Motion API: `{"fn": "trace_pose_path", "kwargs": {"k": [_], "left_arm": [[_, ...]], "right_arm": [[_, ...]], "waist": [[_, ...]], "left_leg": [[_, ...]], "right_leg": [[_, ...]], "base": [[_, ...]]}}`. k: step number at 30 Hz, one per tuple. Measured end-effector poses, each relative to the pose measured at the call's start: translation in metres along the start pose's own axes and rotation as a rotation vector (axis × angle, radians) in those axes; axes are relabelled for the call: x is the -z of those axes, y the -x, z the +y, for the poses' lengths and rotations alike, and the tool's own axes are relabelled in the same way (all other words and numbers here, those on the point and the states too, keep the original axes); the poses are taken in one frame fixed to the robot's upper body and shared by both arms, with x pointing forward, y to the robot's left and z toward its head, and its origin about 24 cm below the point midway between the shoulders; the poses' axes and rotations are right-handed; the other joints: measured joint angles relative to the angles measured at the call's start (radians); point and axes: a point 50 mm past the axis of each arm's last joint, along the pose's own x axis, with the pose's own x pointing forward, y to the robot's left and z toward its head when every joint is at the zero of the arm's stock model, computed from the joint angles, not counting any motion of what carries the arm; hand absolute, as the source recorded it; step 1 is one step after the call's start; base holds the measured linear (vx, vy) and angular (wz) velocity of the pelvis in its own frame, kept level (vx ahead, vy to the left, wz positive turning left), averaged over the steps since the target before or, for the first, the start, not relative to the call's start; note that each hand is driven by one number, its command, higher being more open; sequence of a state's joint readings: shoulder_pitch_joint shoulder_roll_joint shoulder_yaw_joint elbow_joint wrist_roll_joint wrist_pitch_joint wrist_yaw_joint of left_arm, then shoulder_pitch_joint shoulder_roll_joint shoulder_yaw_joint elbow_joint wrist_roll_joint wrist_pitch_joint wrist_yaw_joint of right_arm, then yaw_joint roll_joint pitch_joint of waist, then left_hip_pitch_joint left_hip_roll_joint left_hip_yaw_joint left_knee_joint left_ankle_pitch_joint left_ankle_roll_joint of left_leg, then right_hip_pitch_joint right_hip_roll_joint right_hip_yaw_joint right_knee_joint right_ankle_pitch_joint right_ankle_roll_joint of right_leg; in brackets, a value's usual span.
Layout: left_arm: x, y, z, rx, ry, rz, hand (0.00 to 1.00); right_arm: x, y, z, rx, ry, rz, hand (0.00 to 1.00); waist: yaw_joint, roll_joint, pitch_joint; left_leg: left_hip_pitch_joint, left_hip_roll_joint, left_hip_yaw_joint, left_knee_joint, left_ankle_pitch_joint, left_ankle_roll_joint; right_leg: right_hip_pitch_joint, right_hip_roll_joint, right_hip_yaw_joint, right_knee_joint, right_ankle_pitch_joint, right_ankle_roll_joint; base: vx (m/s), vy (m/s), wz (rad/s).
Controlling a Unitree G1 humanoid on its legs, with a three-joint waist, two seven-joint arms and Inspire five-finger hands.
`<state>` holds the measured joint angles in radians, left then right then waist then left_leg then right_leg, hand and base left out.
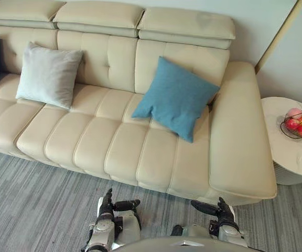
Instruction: Pick up cushions and gather them together orderly.
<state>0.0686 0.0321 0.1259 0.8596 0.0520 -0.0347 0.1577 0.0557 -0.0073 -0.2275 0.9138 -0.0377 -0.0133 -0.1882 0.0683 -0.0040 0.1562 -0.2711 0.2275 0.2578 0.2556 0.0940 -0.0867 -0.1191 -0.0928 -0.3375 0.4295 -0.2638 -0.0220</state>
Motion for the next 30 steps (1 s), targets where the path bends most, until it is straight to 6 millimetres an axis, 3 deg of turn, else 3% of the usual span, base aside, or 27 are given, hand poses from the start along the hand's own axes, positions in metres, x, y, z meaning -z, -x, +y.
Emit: {"fn": "trace_pose_path", "kwargs": {"k": [2, 4, 5, 6, 9, 15, 19, 21, 22, 30], "left_arm": [[0.001, 0.000, 0.001, -0.006, 0.003, 0.001, 1.00], [0.005, 0.002, 0.000, -0.006, 0.013, 0.015, 1.00], [0.007, 0.003, -0.003, -0.002, 0.022, 0.023, 1.00], [0.009, 0.003, -0.002, -0.005, 0.024, 0.032, 1.00], [0.020, 0.005, 0.007, -0.021, 0.003, 0.063, 1.00], [0.030, 0.006, 0.002, 0.012, -0.044, 0.105, 1.00], [0.033, 0.006, 0.003, 0.015, -0.055, 0.123, 1.00], [0.034, 0.006, 0.005, 0.013, -0.062, 0.125, 1.00], [0.040, 0.005, 0.015, -0.004, -0.060, 0.161, 1.00], [0.040, 0.005, 0.015, -0.004, -0.060, 0.161, 1.00]], "right_arm": [[0.001, 0.000, -0.004, 0.020, -0.014, 0.004, 1.00], [0.002, 0.000, -0.005, 0.025, -0.020, 0.008, 1.00], [0.002, 0.000, -0.005, 0.025, -0.021, 0.007, 1.00], [0.003, 0.001, -0.001, 0.016, -0.029, 0.014, 1.00], [0.013, 0.006, 0.014, -0.041, -0.051, 0.047, 1.00], [0.022, 0.003, -0.001, 0.001, -0.057, 0.097, 1.00], [0.027, 0.003, -0.006, 0.019, -0.073, 0.129, 1.00], [0.032, 0.003, -0.005, 0.017, -0.067, 0.150, 1.00], [0.040, 0.003, -0.012, 0.028, -0.041, 0.200, 1.00], [0.041, 0.003, -0.012, 0.028, -0.041, 0.202, 1.00]], "waist": [[-0.011, -0.011, 0.004], [-0.018, 0.003, -0.002], [-0.019, 0.014, -0.006], [-0.019, 0.008, -0.006], [-0.022, -0.019, -0.042], [-0.033, 0.000, -0.067], [-0.035, 0.001, -0.071], [-0.035, -0.010, -0.077], [-0.037, -0.014, -0.086], [-0.038, -0.015, -0.086]], "left_leg": [[0.011, -0.016, -0.002, 0.170, -0.147, 0.018], [0.056, -0.012, -0.015, 0.223, -0.244, 0.004], [0.066, -0.016, -0.021, 0.204, -0.256, -0.007], [0.080, -0.029, -0.018, 0.175, -0.262, -0.005], [0.147, -0.093, 0.036, 0.010, -0.206, 0.023], [0.214, -0.158, 0.051, -0.142, -0.135, 0.048], [0.255, -0.173, 0.054, -0.173, -0.118, 0.057], [0.267, -0.173, 0.040, -0.178, -0.117, 0.057], [0.358, -0.190, -0.023, -0.253, -0.115, 0.055], [0.358, -0.190, -0.024, -0.256, -0.114, 0.055]], "right_leg": [[-0.002, -0.041, -0.005, -0.002, 0.020, 0.017], [-0.004, -0.053, 0.006, -0.007, 0.039, 0.045], [-0.008, -0.051, 0.014, -0.011, 0.047, 0.057], [-0.006, -0.050, 0.025, -0.029, 0.062, 0.071], [0.019, -0.068, 0.067, -0.157, 0.144, 0.094], [0.080, -0.073, 0.093, -0.320, 0.244, 0.113], [0.125, -0.065, 0.105, -0.374, 0.264, 0.113], [0.140, -0.057, 0.113, -0.391, 0.268, 0.109], [0.201, -0.041, 0.163, -0.443, 0.277, 0.094], [0.201, -0.041, 0.157, -0.443, 0.278, 0.095]], "base": [[-0.07, 0.140, 0.21], [-0.06, 0.206, 0.01], [-0.11, 0.265, -0.15], [-0.10, 0.212, -0.17], [-0.05, 0.178, -0.27], [-0.01, 0.093, -0.05], [0.05, 0.031, -0.11], [0.06, -0.020, -0.06], [0.00, 0.000, 0.00], [0.00, 0.000, 0.00]]}}
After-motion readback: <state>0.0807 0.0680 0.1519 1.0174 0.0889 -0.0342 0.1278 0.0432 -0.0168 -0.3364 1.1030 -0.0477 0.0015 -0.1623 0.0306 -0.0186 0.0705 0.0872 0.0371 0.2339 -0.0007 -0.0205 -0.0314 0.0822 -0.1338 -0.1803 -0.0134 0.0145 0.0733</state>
